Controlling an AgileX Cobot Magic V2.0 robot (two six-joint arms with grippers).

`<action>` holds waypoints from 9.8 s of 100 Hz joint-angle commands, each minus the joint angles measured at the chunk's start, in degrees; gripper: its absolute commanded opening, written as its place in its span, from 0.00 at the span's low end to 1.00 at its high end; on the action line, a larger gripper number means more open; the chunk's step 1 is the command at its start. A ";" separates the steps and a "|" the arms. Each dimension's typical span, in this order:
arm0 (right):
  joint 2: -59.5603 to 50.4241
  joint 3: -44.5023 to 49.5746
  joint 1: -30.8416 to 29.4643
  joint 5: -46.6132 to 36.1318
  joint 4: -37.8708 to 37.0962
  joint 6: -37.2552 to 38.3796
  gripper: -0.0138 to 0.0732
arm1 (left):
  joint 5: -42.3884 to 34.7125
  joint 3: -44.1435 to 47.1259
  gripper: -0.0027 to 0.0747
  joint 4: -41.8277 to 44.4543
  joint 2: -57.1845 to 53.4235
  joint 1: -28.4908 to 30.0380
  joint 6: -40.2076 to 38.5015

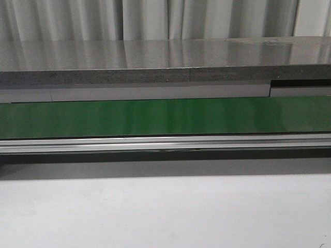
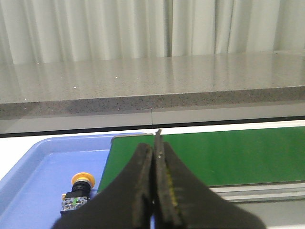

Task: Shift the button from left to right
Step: 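Lower the left gripper toward the yellow button in the blue tray, then close the left gripper around the yellow button's black body, then lift the button with the left gripper and carry it over the belt, then set the button on the belt and open the left gripper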

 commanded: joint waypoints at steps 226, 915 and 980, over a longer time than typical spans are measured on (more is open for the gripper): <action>-1.10 -0.96 0.00 -4.40 -0.54 -0.16 0.08 | 53.78 -50.99 0.87 0.17 38.71 -0.28 -0.90; -1.10 -0.96 0.00 -4.40 -0.54 -0.16 0.08 | 2.42 -29.34 0.93 -24.94 30.55 -1.94 22.20; -1.10 -0.96 0.00 -4.40 -0.54 -0.16 0.08 | -5.18 -14.60 0.87 -25.26 16.30 -1.94 22.20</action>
